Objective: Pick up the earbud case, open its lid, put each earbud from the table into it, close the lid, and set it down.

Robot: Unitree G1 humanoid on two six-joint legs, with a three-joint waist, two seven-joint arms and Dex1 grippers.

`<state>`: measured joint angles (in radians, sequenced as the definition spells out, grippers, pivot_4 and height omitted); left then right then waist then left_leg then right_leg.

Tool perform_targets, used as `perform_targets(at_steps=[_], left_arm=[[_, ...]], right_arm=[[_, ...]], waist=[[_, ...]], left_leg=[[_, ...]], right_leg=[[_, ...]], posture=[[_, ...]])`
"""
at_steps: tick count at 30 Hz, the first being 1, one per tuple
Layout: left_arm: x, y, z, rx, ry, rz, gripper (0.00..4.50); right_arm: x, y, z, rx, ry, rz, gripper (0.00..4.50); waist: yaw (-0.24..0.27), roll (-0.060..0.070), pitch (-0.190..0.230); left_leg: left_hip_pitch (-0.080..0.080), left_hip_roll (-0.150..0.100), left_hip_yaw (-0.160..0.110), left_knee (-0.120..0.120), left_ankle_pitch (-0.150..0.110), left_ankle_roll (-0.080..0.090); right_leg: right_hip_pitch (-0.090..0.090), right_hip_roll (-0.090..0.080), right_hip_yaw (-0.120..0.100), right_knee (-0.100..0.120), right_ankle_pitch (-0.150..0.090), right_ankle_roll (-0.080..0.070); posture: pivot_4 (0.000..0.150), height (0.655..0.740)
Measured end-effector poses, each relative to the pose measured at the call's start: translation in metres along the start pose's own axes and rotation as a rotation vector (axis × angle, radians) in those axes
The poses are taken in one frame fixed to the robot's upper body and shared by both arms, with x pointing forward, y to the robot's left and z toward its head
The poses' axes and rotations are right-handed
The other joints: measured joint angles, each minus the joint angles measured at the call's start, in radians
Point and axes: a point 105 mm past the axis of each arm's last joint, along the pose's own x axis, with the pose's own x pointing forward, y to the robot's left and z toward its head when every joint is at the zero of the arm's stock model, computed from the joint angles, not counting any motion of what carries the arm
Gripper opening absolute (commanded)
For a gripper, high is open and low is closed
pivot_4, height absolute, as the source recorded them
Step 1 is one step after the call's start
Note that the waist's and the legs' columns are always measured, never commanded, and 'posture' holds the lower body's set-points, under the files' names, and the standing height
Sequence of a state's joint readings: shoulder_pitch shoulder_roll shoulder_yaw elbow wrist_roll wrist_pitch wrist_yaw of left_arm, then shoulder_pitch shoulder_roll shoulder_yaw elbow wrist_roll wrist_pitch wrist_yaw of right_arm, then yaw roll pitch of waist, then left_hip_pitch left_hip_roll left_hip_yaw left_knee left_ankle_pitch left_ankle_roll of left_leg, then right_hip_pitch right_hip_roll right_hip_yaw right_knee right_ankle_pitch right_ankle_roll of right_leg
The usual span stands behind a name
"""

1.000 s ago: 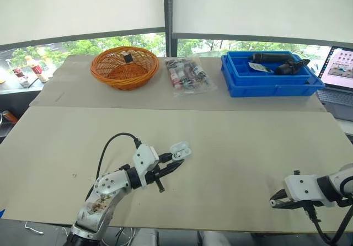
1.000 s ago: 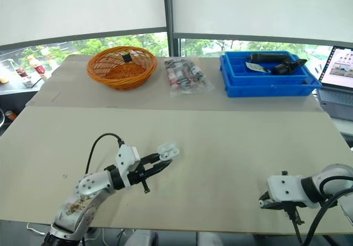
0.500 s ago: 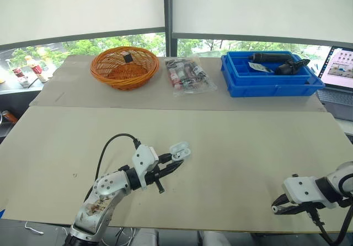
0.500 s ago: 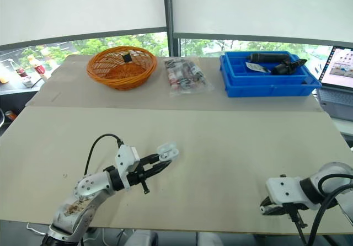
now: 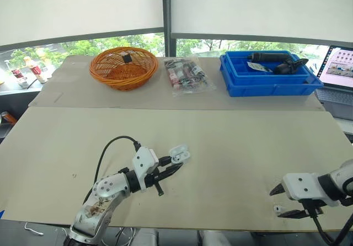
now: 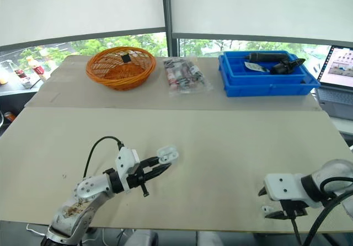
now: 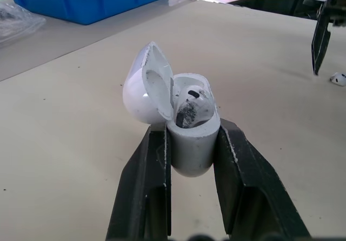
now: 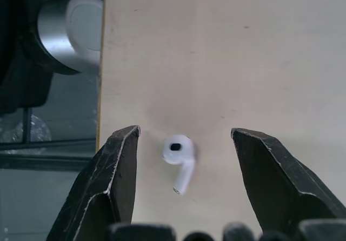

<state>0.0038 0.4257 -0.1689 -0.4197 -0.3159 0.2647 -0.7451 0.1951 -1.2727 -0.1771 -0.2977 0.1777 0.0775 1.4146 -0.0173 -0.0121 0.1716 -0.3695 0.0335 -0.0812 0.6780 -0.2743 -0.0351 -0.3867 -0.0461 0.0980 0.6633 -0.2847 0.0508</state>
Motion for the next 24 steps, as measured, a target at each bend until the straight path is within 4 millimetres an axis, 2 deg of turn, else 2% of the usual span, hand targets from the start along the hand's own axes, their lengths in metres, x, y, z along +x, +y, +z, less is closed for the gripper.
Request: perform_targets(at_steps=[2,6,15,22,24], left_arm=[[0.0,-0.001,0.0,-0.002,0.001,-0.004,0.58],[0.0,-0.005,-0.002,-0.01,0.003,-0.009,0.58],[0.001,-0.009,-0.001,-0.011,-0.001,-0.02,0.58],[0.002,-0.009,-0.001,-0.011,-0.002,-0.016,0.58],[0.002,-0.009,-0.001,-0.011,-0.003,-0.016,0.58]], right_arm=[[-0.004,0.002,0.005,0.021,0.059,-0.014,3.03],[0.002,0.011,0.016,0.037,0.161,-0.024,3.03],[0.017,0.01,-0.001,0.046,0.28,-0.053,3.03],[0.019,0.007,-0.003,0.05,0.284,-0.061,3.03],[0.019,0.007,-0.004,0.056,0.281,-0.059,2.5]], waist=[[0.003,0.0,0.0],[0.004,0.0,0.0],[0.003,-0.001,0.0],[0.002,-0.001,0.0],[0.002,-0.002,0.0]], left_leg=[[0.0,0.0,0.0,0.0,0.0,0.0],[-0.001,0.0,0.0,0.0,0.0,0.0],[-0.001,0.0,0.0,0.0,0.0,0.0],[-0.001,0.0,0.0,-0.001,0.0,0.0],[-0.001,0.0,0.0,-0.001,0.0,0.0]], right_leg=[[0.0,0.0,0.0,0.0,0.0,0.0],[-0.001,0.0,0.0,-0.001,0.0,0.0],[-0.001,0.0,0.0,-0.002,0.0,0.0],[-0.001,0.0,-0.001,-0.002,0.0,0.0],[-0.001,0.0,-0.001,-0.002,0.0,0.0]], posture=[[0.15,0.7114],[0.15,0.7114],[0.15,0.7114],[0.15,0.7114],[0.15,0.7114]])
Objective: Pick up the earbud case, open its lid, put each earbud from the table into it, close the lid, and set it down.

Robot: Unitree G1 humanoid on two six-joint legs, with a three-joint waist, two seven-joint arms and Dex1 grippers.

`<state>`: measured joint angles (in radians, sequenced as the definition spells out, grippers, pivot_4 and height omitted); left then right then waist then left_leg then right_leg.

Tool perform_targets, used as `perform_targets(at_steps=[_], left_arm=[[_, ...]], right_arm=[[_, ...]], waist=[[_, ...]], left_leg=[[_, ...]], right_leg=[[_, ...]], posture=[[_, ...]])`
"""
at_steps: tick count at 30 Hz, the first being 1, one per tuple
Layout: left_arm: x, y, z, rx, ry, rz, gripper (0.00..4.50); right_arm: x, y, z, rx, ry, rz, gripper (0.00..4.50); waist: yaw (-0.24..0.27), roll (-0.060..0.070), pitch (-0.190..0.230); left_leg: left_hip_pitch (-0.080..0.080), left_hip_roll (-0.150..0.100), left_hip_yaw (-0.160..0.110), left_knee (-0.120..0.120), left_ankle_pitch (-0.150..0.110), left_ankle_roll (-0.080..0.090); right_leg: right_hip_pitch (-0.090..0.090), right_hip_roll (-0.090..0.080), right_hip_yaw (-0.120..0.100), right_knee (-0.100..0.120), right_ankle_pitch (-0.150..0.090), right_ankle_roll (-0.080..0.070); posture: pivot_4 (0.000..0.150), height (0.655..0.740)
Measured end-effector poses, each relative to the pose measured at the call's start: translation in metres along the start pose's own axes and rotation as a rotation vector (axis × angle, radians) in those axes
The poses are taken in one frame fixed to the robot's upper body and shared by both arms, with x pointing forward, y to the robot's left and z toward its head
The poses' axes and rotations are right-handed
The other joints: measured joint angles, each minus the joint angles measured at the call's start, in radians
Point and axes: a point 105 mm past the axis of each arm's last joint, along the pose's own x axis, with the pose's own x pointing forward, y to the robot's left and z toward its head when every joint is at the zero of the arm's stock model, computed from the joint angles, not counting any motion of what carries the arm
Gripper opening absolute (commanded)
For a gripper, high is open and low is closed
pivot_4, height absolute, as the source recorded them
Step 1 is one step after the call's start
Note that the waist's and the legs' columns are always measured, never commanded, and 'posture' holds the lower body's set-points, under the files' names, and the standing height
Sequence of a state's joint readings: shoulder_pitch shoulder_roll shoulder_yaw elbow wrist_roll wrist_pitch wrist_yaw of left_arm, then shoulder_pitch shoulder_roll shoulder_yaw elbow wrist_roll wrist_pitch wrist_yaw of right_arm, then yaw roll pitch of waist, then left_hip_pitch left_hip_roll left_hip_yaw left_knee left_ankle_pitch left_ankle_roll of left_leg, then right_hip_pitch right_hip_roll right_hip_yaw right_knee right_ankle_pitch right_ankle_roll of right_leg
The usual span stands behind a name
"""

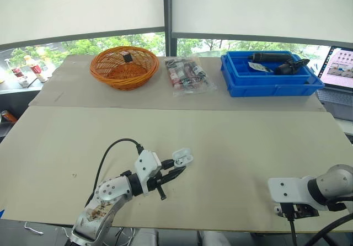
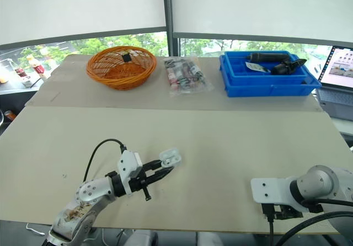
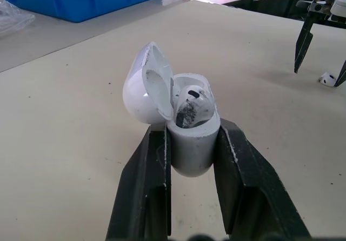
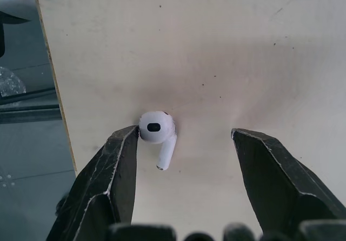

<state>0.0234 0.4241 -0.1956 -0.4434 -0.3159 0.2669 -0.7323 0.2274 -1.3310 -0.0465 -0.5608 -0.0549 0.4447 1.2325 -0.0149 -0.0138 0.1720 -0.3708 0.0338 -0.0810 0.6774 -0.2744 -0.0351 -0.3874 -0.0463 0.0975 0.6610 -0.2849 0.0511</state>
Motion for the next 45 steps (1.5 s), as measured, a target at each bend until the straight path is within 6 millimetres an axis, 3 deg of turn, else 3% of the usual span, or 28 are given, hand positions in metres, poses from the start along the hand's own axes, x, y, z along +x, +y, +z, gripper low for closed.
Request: perform_targets(at_steps=[6,7,18,21,26,34,37,45], left_arm=[[0.001,0.0,0.001,0.003,-0.003,-0.001,0.58],[0.001,0.0,0.001,0.003,-0.003,-0.001,0.58],[0.002,0.0,0.001,0.003,-0.005,-0.002,0.58],[0.002,0.001,0.002,0.003,-0.008,-0.002,0.58],[0.008,0.005,0.004,0.003,-0.022,-0.001,0.58],[0.027,0.018,0.021,0.01,-0.088,-0.064,0.58],[0.032,0.021,0.027,0.009,-0.09,-0.102,0.58],[0.047,0.03,0.045,-0.016,-0.124,-0.159,0.58]], right_arm=[[0.002,0.004,0.005,0.025,-0.027,0.024,0.45],[0.002,0.004,0.006,0.028,-0.031,0.023,0.34],[0.002,0.002,0.006,0.021,-0.038,0.01,0.34],[-0.001,-0.006,0.011,0.013,-0.083,-0.04,0.34],[-0.03,-0.045,0.056,0.04,-0.416,-0.276,0.34],[-0.072,-0.069,0.135,0.136,-0.996,-0.516,0.34],[-0.081,-0.079,0.147,0.181,-1.092,-0.613,0.34],[-0.07,-0.084,0.17,0.288,-1.21,-0.677,0.34]], waist=[[-0.008,-0.002,0.001],[-0.008,-0.002,0.001],[-0.004,-0.002,0.001],[-0.004,-0.002,0.001],[-0.003,-0.003,0.001],[0.001,-0.004,0.002],[0.001,-0.004,0.002],[-0.003,-0.004,0.001]], left_leg=[[0.001,0.0,0.0,0.0,0.0,0.0],[0.001,0.0,0.0,0.0,0.0,0.0],[0.0,0.0,0.0,0.0,0.0,0.0],[0.0,0.0,0.0,0.0,0.0,0.0],[0.0,0.0,0.0,0.0,0.0,0.0],[-0.002,0.0,-0.001,0.0,0.0,0.0],[-0.002,0.0,-0.001,0.0,0.0,0.0],[-0.003,0.0,-0.001,0.0,0.0,0.0]], right_leg=[[0.0,0.0,0.0,0.001,0.0,0.0],[0.0,0.0,0.0,0.001,0.0,0.0],[0.0,0.0,0.0,0.001,0.0,0.0],[0.0,0.0,0.0,0.001,0.0,0.0],[0.0,0.0,0.0,0.001,0.0,0.0],[-0.002,0.0,-0.001,0.001,0.0,0.0],[-0.002,0.0,-0.001,0.001,0.0,0.0],[-0.003,0.0,-0.001,0.002,0.0,0.0]], posture=[[0.15,0.7114],[0.15,0.7114],[0.15,0.7114],[0.15,0.7114],[0.15,0.7114],[0.15,0.7114],[0.15,0.7114],[0.15,0.7114]])
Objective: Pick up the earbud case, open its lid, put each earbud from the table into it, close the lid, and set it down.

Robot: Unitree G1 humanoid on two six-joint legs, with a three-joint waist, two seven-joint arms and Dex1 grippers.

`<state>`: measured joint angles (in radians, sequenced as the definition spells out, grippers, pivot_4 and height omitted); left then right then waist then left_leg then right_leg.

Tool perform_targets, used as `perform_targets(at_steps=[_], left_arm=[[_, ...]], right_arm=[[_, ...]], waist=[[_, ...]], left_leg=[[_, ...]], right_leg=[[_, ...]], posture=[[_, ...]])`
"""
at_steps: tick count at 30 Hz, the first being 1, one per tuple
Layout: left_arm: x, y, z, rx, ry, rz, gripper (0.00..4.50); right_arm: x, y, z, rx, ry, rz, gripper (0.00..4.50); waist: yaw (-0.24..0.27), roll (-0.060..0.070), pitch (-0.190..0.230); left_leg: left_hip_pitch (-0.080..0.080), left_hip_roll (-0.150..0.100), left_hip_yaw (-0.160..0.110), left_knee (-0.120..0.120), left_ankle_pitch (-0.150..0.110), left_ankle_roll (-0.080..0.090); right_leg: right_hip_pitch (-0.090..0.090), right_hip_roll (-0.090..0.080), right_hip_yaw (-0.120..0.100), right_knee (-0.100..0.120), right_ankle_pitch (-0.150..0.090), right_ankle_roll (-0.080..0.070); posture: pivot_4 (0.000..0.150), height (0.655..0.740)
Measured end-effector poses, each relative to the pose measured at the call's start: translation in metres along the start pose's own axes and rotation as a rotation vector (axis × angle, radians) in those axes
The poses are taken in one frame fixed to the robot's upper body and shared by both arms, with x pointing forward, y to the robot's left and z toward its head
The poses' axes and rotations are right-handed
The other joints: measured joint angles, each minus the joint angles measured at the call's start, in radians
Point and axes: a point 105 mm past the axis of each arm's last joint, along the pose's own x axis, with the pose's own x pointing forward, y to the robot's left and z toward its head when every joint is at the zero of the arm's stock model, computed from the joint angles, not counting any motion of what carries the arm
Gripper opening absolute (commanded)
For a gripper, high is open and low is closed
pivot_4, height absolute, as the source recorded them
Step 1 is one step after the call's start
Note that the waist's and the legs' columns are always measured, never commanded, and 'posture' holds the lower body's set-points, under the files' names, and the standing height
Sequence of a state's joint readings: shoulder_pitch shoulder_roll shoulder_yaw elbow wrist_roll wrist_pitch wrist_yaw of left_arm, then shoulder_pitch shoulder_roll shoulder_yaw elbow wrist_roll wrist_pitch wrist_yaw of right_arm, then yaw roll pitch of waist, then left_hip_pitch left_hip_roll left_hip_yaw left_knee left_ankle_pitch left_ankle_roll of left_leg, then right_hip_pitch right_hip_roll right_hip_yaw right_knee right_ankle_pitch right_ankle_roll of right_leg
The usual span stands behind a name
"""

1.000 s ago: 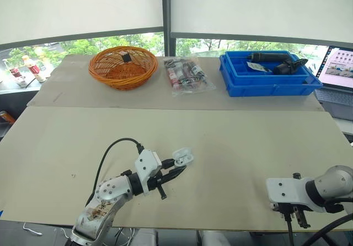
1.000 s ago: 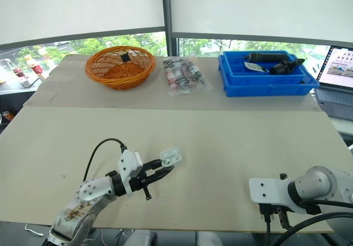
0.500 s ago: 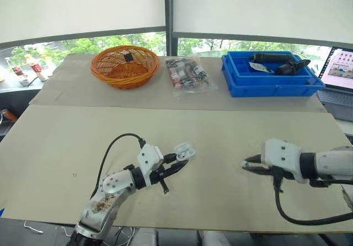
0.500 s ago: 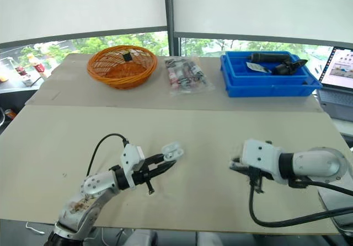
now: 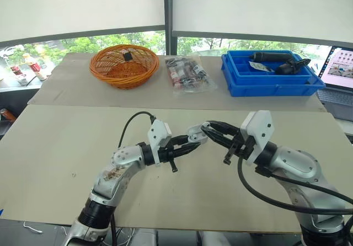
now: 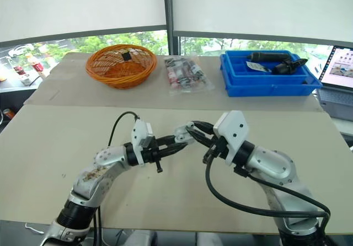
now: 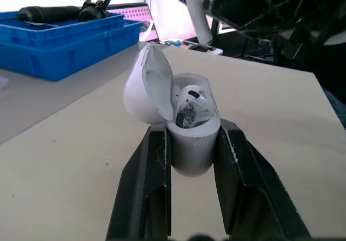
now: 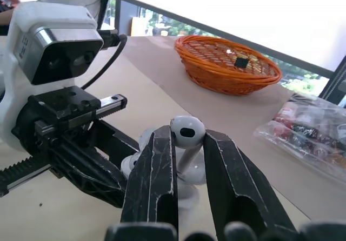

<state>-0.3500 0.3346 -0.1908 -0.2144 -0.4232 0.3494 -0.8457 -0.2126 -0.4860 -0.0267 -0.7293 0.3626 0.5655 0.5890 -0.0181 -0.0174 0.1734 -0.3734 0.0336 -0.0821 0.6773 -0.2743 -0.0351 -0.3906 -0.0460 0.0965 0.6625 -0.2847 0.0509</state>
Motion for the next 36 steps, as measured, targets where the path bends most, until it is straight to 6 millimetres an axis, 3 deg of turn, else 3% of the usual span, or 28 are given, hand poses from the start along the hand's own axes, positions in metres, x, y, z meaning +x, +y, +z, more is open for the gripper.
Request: perform_targets(at_steps=[8,18,36], left_arm=[[-0.002,0.002,-0.003,-0.016,0.006,-0.003,0.58],[-0.005,0.005,-0.005,-0.02,0.015,0.004,0.58],[-0.005,0.006,-0.006,-0.018,0.024,-0.005,0.58]], right_arm=[[0.009,0.009,-0.014,0.029,-0.013,-0.032,0.34],[0.005,-0.001,-0.031,-0.054,0.012,-0.088,0.34],[0.01,0.01,-0.035,-0.083,0.02,-0.054,0.34]], waist=[[-0.003,0.0,0.0],[-0.003,0.0,0.0],[-0.002,0.0,0.0]], left_leg=[[0.0,0.0,0.0,0.0,0.0,0.0],[0.0,0.0,0.0,0.0,0.0,0.0],[0.0,0.0,0.0,0.0,0.0,0.0]], right_leg=[[-0.001,0.0,0.0,0.0,0.0,0.0],[-0.001,0.0,0.0,0.0,0.0,0.0],[-0.001,0.0,0.0,0.0,0.0,0.0]], posture=[[0.15,0.7114],[0.15,0.7114],[0.15,0.7114]])
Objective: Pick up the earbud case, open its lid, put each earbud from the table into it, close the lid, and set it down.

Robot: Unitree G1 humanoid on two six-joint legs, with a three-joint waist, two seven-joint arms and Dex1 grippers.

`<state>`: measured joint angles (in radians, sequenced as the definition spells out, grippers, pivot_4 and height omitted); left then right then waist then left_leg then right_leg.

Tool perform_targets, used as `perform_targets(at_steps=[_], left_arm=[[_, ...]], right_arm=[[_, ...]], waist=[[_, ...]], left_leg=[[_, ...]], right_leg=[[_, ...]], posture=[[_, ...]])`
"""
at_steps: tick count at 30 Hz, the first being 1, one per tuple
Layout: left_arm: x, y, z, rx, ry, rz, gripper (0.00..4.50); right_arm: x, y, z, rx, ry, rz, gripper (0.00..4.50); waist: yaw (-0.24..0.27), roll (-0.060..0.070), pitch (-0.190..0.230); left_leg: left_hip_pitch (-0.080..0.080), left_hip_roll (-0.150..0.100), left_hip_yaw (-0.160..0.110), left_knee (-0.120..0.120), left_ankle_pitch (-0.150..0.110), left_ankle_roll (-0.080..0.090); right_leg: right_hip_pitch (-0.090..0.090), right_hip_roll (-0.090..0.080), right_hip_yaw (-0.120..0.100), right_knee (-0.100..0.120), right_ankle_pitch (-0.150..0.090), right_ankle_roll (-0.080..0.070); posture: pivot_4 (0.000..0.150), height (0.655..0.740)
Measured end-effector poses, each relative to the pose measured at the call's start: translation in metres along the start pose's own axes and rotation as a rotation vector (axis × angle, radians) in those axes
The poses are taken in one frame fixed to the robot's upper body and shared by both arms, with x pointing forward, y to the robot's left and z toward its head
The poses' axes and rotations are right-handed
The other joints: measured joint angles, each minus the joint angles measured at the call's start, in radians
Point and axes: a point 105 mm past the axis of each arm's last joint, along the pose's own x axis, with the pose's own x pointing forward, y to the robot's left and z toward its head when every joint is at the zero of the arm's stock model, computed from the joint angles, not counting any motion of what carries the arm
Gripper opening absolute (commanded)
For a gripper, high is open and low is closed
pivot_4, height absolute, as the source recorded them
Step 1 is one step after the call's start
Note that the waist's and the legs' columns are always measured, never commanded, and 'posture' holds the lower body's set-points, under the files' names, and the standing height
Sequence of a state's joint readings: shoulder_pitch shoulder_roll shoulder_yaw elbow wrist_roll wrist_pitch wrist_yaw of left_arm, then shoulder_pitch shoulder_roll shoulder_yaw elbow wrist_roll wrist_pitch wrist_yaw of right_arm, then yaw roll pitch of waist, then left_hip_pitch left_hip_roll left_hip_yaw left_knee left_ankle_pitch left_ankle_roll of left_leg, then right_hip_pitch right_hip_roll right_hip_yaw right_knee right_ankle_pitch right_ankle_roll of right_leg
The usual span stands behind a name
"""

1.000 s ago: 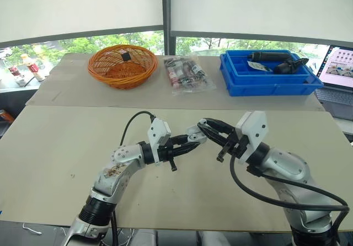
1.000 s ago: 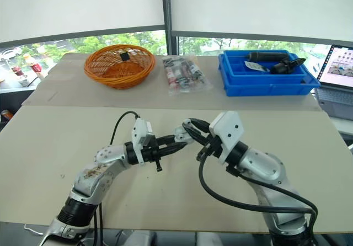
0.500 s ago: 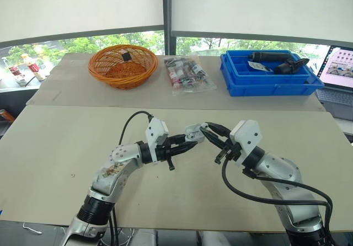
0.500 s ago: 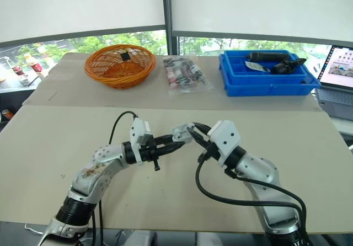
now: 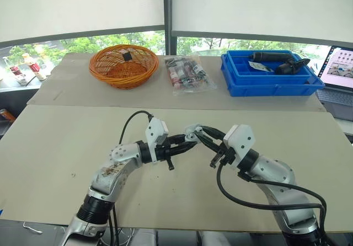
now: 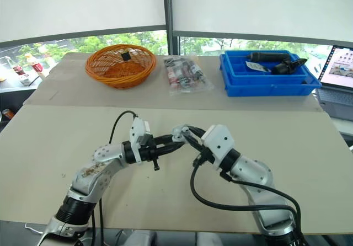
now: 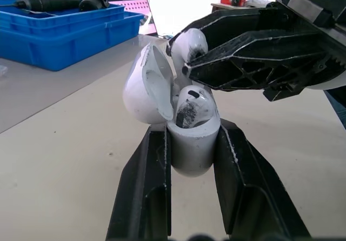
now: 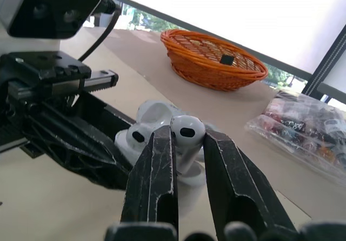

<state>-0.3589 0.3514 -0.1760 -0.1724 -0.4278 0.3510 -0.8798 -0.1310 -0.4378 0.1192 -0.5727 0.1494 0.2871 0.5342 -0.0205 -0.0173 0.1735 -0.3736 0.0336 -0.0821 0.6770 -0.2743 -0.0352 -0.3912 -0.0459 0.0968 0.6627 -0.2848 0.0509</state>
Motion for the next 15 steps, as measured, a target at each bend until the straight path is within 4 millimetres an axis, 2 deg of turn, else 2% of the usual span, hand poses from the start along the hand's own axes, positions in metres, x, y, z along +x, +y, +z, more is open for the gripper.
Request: perform_targets(at_steps=[11,12,15], left_arm=[[0.0006,0.0007,-0.0026,-0.007,0.005,0.003,0.58],[0.0006,0.0006,-0.0028,-0.007,0.007,0.002,0.58],[0.0003,0.0004,-0.0029,-0.004,0.008,0.0,0.58]], right_arm=[[0.0014,0.0032,-0.0019,-0.045,0.016,0.008,0.34],[0.0015,0.0034,-0.0022,-0.034,0.022,0.007,1.37],[0.0003,0.0022,-0.0032,0.01,0.038,0.002,2.43]], waist=[[0.0,0.0,0.0],[0.0,0.0,0.0],[0.0,0.0,0.0]], left_leg=[[0.0,0.0,0.0,0.0,0.0,0.0],[0.0,0.0,0.0,0.0,0.0,0.0],[0.0,0.0,0.0,0.0,0.0,0.0]], right_leg=[[0.0,0.0,0.0,0.0,0.0,0.0],[0.0,0.0,0.0,0.0,0.0,0.0],[0.0,0.0,0.0,0.0,0.0,0.0]], posture=[[0.15,0.7114],[0.15,0.7114],[0.15,0.7114]])
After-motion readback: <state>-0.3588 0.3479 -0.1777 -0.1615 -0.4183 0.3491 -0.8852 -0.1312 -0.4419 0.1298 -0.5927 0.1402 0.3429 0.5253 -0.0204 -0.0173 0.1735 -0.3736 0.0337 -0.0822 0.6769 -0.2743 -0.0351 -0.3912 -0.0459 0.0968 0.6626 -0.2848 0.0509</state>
